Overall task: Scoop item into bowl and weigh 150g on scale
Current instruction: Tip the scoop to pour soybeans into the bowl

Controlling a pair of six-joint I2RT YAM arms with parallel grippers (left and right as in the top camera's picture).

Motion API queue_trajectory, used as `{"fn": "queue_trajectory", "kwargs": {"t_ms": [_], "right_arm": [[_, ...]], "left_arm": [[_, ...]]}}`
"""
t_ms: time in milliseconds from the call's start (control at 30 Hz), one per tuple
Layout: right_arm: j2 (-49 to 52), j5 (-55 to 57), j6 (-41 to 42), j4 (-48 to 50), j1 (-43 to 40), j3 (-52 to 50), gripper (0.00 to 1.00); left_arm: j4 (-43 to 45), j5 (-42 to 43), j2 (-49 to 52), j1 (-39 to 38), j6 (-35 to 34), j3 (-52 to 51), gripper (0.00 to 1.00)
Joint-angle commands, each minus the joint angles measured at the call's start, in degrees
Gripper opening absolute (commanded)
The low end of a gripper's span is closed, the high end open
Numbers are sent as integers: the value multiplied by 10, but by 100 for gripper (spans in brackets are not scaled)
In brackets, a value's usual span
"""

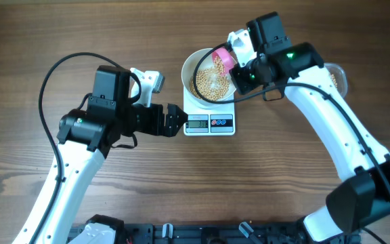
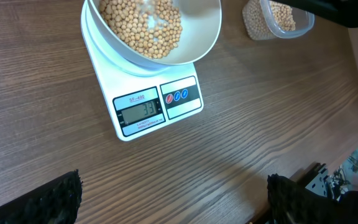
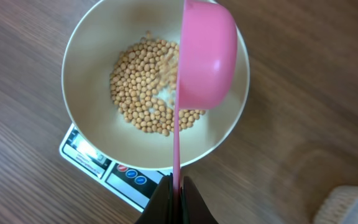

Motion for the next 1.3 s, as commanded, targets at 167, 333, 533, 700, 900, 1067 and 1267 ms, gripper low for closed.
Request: {"fn": "queue_trajectory", "kwargs": {"t_ms": [167, 333, 533, 700, 900, 1067, 1267], "right_arm": [[-20, 141, -40, 18, 56, 21, 4], [-33, 141, -40, 18, 59, 35, 4], [-56, 139, -40, 7, 64, 35, 4], [-49, 111, -72, -5, 73, 35, 5], [-49, 195, -61, 1, 90, 35, 4], [-62, 13, -7, -7, 42, 39, 4], [-82, -206, -33, -82, -217, 53, 4]], "left_arm": [[0, -3, 0, 4, 1, 12, 100], [0, -3, 0, 4, 1, 12, 100], [0, -4, 0, 4, 1, 12, 100], [0, -3, 0, 4, 1, 12, 100], [0, -3, 0, 4, 1, 12, 100], [0, -3, 0, 4, 1, 12, 100], [0, -3, 0, 4, 1, 12, 100]]}}
